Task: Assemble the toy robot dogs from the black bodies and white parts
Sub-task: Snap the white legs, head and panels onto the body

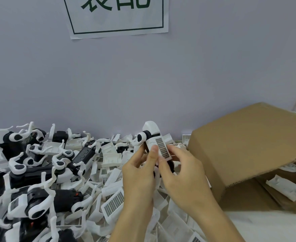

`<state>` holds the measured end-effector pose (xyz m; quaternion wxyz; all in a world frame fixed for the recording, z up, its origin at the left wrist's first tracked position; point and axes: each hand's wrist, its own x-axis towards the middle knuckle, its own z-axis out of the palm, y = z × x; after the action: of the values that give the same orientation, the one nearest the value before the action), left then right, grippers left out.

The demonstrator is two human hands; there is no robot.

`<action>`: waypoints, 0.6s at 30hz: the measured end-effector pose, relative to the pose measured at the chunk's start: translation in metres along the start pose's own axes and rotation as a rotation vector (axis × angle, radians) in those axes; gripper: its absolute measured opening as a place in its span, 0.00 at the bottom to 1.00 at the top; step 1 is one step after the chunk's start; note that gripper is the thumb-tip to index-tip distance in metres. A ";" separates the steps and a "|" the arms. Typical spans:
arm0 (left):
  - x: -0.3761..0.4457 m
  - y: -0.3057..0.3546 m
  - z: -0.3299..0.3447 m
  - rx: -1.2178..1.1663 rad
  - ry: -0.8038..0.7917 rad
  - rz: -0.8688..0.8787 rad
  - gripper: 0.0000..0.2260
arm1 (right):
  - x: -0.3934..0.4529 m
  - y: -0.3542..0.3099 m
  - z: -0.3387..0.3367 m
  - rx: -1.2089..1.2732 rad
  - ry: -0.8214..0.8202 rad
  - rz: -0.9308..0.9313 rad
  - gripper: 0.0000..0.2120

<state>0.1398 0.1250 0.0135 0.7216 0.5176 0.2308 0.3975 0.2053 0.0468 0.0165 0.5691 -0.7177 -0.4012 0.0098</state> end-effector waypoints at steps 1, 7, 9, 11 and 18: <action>0.001 0.001 0.000 -0.007 0.006 -0.018 0.12 | -0.001 -0.001 0.001 -0.027 -0.041 0.012 0.15; 0.000 0.005 0.005 -0.016 -0.025 -0.026 0.12 | 0.000 -0.001 -0.001 -0.182 0.009 0.047 0.30; -0.001 0.006 0.007 -0.035 -0.075 -0.012 0.13 | 0.001 0.002 -0.004 -0.207 0.095 0.057 0.23; -0.001 0.008 0.009 -0.031 -0.114 -0.002 0.13 | 0.001 0.005 -0.008 -0.141 0.180 0.043 0.09; 0.002 0.006 0.003 0.066 0.031 0.145 0.04 | 0.007 0.017 -0.015 0.241 0.133 0.251 0.04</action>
<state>0.1410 0.1258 0.0207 0.6698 0.5504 0.2169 0.4487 0.2271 0.0385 0.0106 0.6704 -0.6879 -0.2660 0.0815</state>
